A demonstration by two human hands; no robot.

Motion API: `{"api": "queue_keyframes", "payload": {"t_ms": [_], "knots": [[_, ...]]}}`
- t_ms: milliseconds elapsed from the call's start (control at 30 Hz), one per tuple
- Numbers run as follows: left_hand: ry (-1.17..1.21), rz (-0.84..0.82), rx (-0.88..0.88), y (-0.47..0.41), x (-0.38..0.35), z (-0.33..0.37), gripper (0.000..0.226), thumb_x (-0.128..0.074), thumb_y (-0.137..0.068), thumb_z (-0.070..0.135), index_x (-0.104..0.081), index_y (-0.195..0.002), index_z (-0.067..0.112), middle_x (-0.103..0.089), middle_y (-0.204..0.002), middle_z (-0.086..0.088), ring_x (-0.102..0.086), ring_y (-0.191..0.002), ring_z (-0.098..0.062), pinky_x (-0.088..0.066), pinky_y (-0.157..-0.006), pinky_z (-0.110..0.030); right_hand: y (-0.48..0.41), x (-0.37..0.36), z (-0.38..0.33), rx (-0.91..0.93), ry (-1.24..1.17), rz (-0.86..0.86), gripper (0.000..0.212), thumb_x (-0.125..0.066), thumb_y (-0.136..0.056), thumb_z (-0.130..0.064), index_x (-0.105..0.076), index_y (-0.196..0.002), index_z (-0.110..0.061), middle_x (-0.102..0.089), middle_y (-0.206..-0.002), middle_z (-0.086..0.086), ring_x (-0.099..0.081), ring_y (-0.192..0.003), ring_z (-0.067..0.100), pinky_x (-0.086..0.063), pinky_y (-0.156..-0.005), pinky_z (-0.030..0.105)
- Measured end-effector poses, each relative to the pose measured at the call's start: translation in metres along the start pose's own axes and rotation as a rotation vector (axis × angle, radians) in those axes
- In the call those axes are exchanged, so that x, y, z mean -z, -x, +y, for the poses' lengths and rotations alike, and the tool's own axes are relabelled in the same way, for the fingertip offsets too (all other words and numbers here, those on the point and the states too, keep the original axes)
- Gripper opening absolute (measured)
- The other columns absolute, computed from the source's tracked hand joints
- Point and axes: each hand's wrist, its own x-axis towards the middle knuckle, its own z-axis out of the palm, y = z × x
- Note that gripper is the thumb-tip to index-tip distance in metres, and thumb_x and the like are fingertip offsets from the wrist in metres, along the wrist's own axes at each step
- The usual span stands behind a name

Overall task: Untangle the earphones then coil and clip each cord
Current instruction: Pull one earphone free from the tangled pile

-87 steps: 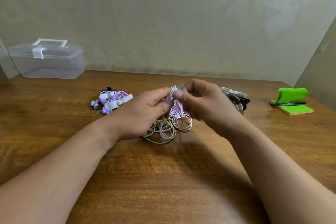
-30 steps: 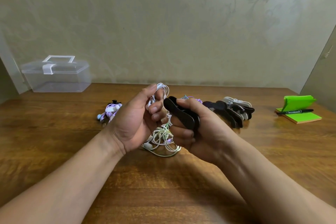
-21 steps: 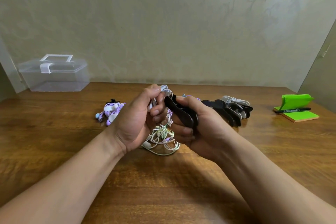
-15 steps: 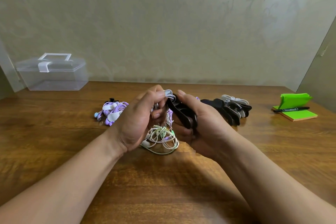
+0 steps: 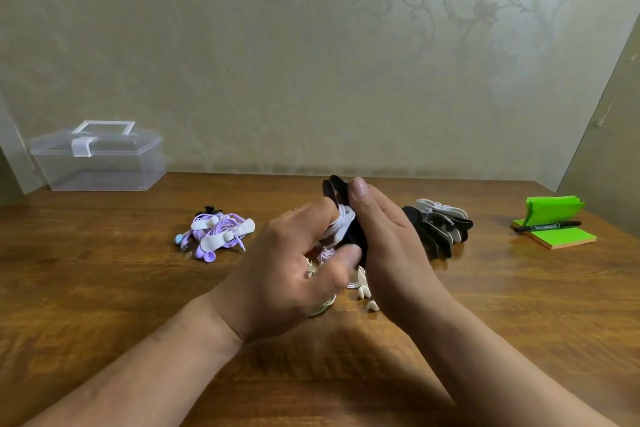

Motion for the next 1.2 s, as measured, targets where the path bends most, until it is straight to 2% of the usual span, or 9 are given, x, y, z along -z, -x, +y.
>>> {"api": "queue_keyframes", "payload": {"t_ms": [133,233,300,400,500,633,733,900,1200], "knots": [[0.107,-0.101,0.144,-0.001,-0.004,-0.005,0.04,-0.07,-0.091,0.048,-0.048,-0.094,0.015,-0.05,-0.077,0.002,-0.045,-0.069,-0.012,-0.043,-0.061,-0.036,-0.006,0.009,0.0,-0.181,0.049,0.051,0.037,-0.053,-0.107,-0.045,-0.08,-0.092,-0.024,-0.078,-0.103,0.01,-0.074,-0.1,0.025,-0.055,-0.09,0.04],[0.249,-0.125,0.219,0.0,-0.001,-0.008,0.035,-0.07,-0.093,0.041,-0.048,-0.095,0.014,-0.047,-0.075,0.008,-0.044,-0.067,-0.009,-0.042,-0.061,-0.031,-0.013,0.013,0.005,-0.272,-0.042,-0.023,0.041,-0.055,-0.106,-0.039,-0.069,-0.112,-0.001,-0.062,-0.097,0.022,-0.056,-0.077,0.034,-0.045,-0.064,0.04],[0.334,-0.109,0.28,-0.001,0.002,-0.009,0.031,-0.066,-0.089,0.043,-0.047,-0.089,0.019,-0.045,-0.074,0.01,-0.041,-0.066,-0.011,-0.04,-0.061,-0.033,-0.015,0.017,0.009,-0.221,0.007,-0.043,0.03,-0.052,-0.108,-0.032,-0.066,-0.123,-0.011,-0.065,-0.096,0.016,-0.058,-0.072,0.023,-0.043,-0.057,0.032],[0.608,0.013,0.422,-0.006,0.006,-0.014,0.022,-0.06,-0.092,0.036,-0.055,-0.087,0.015,-0.044,-0.073,-0.003,-0.043,-0.064,-0.018,-0.044,-0.062,-0.04,-0.012,0.027,0.002,0.022,0.298,-0.109,0.038,-0.05,-0.103,-0.026,-0.057,-0.137,-0.042,-0.067,-0.118,-0.006,-0.066,-0.103,0.011,-0.053,-0.081,0.032],[0.99,0.081,0.547,-0.01,0.011,-0.014,0.018,-0.051,-0.094,0.025,-0.058,-0.091,0.008,-0.037,-0.069,-0.002,-0.04,-0.056,-0.015,-0.047,-0.055,-0.03,-0.007,0.029,-0.002,0.136,0.457,-0.318,0.054,-0.062,-0.094,-0.027,-0.051,-0.144,-0.043,-0.055,-0.143,-0.015,-0.055,-0.13,0.007,-0.047,-0.108,0.04],[1.122,0.015,0.63,-0.01,0.01,-0.01,0.018,-0.057,-0.091,0.024,-0.068,-0.082,0.014,-0.04,-0.062,0.004,-0.041,-0.052,-0.011,-0.045,-0.051,-0.026,-0.007,0.018,0.008,0.199,0.41,-0.246,0.024,-0.07,-0.099,-0.03,-0.06,-0.121,-0.024,-0.069,-0.12,-0.003,-0.067,-0.117,0.022,-0.053,-0.099,0.057],[1.244,-0.062,0.633,-0.009,0.007,-0.01,0.015,-0.053,-0.092,0.026,-0.051,-0.087,0.011,-0.032,-0.068,0.002,-0.04,-0.053,-0.011,-0.045,-0.051,-0.026,-0.01,0.024,0.008,0.224,0.386,-0.196,0.012,-0.067,-0.102,-0.019,-0.057,-0.109,-0.019,-0.069,-0.107,-0.003,-0.068,-0.108,0.022,-0.056,-0.091,0.045],[1.272,-0.115,0.64,-0.009,0.009,-0.011,0.018,-0.054,-0.094,0.027,-0.059,-0.088,0.01,-0.035,-0.067,0.003,-0.042,-0.055,-0.011,-0.046,-0.052,-0.027,-0.012,0.03,0.001,0.185,0.407,-0.289,0.02,-0.064,-0.102,-0.032,-0.057,-0.115,-0.02,-0.07,-0.115,0.002,-0.067,-0.112,0.026,-0.053,-0.095,0.062],[1.117,-0.14,0.654,-0.009,0.004,-0.008,0.029,-0.05,-0.102,0.03,-0.069,-0.096,0.009,-0.045,-0.071,0.0,-0.042,-0.062,-0.015,-0.045,-0.056,-0.031,-0.016,0.029,0.004,0.136,0.325,-0.291,0.027,-0.068,-0.099,-0.038,-0.058,-0.11,-0.016,-0.07,-0.101,0.015,-0.067,-0.099,0.044,-0.052,-0.087,0.068]]}}
